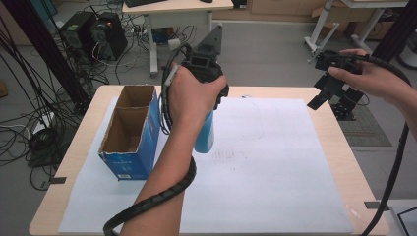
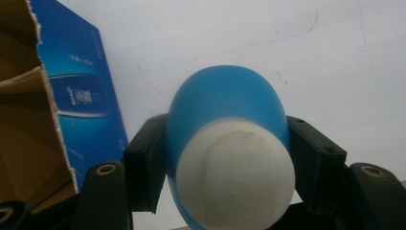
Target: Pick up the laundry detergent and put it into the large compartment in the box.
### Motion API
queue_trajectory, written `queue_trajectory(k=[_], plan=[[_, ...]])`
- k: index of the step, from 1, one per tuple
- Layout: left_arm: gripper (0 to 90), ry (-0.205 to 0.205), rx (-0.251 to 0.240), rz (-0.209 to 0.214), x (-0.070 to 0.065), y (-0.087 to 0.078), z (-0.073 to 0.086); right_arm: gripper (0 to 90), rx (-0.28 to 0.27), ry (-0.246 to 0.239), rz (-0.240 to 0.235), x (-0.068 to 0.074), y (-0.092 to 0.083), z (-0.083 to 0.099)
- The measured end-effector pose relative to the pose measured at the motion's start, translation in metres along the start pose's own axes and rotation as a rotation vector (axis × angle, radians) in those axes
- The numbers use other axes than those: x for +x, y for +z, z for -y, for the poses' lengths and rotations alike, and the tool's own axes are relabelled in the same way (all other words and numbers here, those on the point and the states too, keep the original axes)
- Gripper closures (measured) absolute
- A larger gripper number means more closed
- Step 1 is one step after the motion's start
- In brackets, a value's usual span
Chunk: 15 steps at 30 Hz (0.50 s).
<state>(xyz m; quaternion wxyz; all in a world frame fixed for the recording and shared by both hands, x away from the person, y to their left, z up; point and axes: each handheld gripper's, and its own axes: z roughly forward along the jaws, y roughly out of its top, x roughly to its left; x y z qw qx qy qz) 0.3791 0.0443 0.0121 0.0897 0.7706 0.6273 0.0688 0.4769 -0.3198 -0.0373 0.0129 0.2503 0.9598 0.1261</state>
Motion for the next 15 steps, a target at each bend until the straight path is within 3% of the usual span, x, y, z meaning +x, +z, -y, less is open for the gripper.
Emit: queue_trajectory(k=[8, 11, 15], plan=[[38.0, -0.01, -0.03, -0.006, 0.013, -0.029, 0.004, 4.5, 0.005, 0.002, -0.003, 0.0, 0.001, -0.003], [38.0, -0.03, -0.052, 0.005, 0.026, -0.044, 0.007, 4.5, 0.004, 0.0, -0.003, 0.0, 0.002, -0.003], [38.0, -0.045, -0.068, -0.007, 0.034, -0.06, 0.009, 4.5, 0.009, 0.004, -0.001, -0.001, 0.002, -0.003]])
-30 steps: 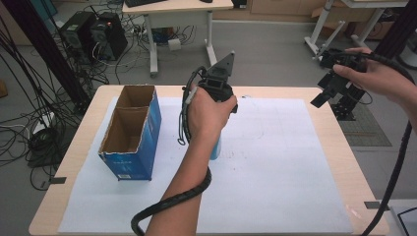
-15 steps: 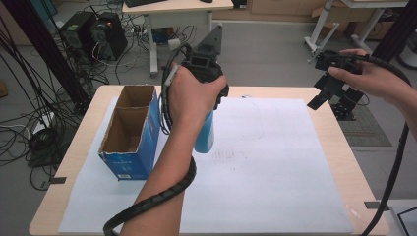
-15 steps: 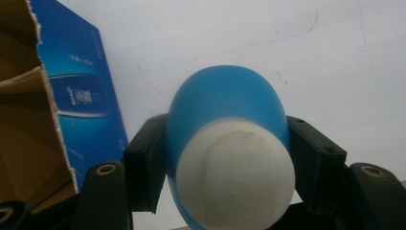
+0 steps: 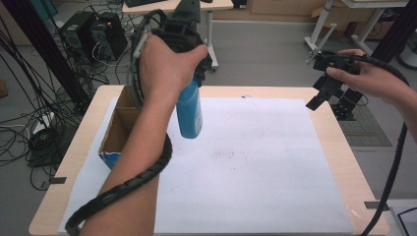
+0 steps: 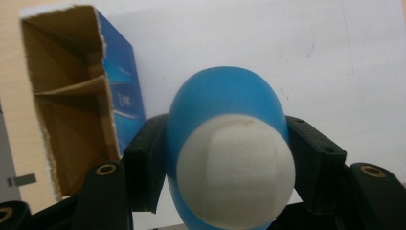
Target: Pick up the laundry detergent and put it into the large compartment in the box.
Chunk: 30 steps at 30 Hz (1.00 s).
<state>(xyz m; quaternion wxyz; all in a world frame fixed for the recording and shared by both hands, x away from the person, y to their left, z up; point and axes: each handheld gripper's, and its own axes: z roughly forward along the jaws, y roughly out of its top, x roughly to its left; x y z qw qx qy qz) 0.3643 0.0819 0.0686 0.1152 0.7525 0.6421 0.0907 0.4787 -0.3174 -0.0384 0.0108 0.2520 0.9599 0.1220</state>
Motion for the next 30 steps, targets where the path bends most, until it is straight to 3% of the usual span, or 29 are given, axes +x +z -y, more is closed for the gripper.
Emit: queue_trajectory(k=[5, 12, 16, 30], plan=[[38.0, -0.017, -0.019, -0.022, 0.01, -0.018, 0.002, 4.5, -0.006, 0.004, 0.0, -0.001, 0.0, 0.001], [38.0, -0.086, -0.046, -0.027, 0.042, -0.04, 0.01, 4.6, -0.017, 0.006, -0.007, -0.002, 0.001, 0.003], [38.1, -0.105, -0.055, -0.063, 0.049, -0.05, 0.011, 4.4, -0.024, 0.015, -0.005, -0.003, 0.001, 0.005], [38.0, -0.2, -0.078, -0.094, 0.097, -0.049, 0.023, 4.5, -0.014, 0.016, 0.002, 0.001, 0.001, 0.0]])
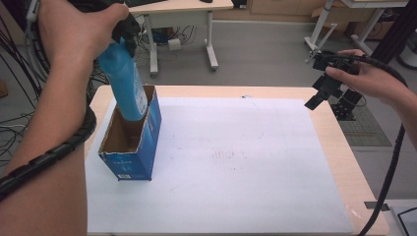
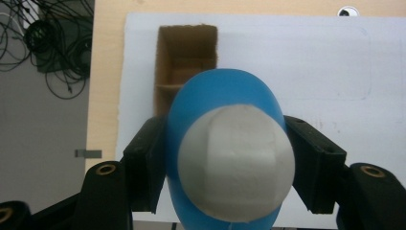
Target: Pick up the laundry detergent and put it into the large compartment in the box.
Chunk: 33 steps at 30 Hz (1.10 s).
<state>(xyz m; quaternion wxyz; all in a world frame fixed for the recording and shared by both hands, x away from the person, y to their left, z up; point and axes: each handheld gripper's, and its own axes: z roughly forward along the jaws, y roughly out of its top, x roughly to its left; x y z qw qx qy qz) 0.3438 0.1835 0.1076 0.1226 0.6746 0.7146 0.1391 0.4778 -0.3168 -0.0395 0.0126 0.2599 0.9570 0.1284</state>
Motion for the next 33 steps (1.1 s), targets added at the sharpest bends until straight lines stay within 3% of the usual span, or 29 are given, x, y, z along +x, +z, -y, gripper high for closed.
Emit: queue_trajectory(k=[4, 14, 21, 33], plan=[[38.0, -0.011, -0.001, 0.0, 0.013, 0.006, 0.003, 4.5, 0.004, -0.002, 0.002, 0.002, 0.0, -0.002], [38.0, -0.019, 0.0, -0.02, 0.03, 0.016, 0.008, 4.5, 0.013, -0.002, 0.016, 0.006, -0.001, -0.004], [38.0, -0.024, 0.015, -0.038, 0.032, 0.031, 0.008, 4.5, 0.013, -0.007, 0.019, 0.007, -0.001, -0.004], [38.0, -0.034, 0.045, -0.024, 0.04, 0.064, 0.007, 4.5, 0.019, 0.0, 0.018, 0.005, 0.003, -0.005]])
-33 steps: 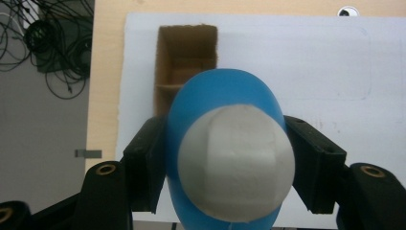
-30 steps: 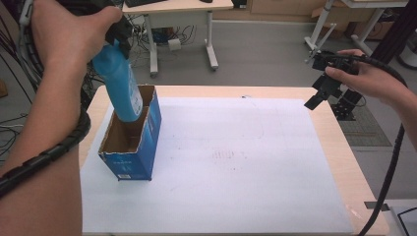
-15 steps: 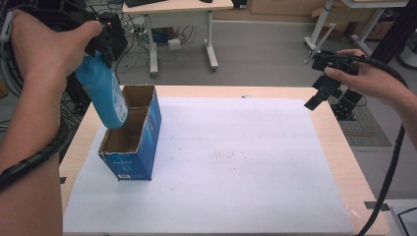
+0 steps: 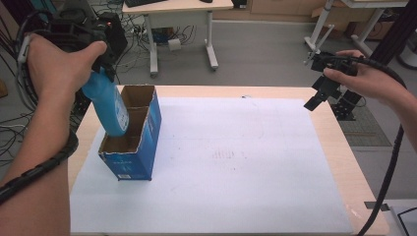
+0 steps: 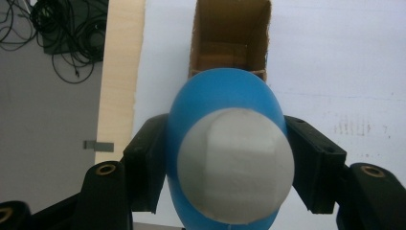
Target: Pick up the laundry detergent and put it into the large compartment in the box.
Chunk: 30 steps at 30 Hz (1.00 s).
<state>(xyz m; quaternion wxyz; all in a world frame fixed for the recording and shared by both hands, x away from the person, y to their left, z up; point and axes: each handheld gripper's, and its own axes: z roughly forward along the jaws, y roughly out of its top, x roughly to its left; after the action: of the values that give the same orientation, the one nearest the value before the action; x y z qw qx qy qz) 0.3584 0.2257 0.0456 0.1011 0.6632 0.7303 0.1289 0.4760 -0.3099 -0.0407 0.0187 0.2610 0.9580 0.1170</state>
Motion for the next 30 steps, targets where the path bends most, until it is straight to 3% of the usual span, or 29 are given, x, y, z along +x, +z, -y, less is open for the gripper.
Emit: queue_trajectory(k=[18, 30], plan=[[38.0, 0.01, 0.018, 0.021, 0.005, 0.041, 0.003, 4.5, 0.014, 0.0, -0.001, 0.002, 0.004, -0.005], [38.0, 0.026, 0.035, 0.027, 0.0, 0.073, 0.006, 4.5, 0.022, -0.001, -0.006, 0.001, 0.01, -0.007]])
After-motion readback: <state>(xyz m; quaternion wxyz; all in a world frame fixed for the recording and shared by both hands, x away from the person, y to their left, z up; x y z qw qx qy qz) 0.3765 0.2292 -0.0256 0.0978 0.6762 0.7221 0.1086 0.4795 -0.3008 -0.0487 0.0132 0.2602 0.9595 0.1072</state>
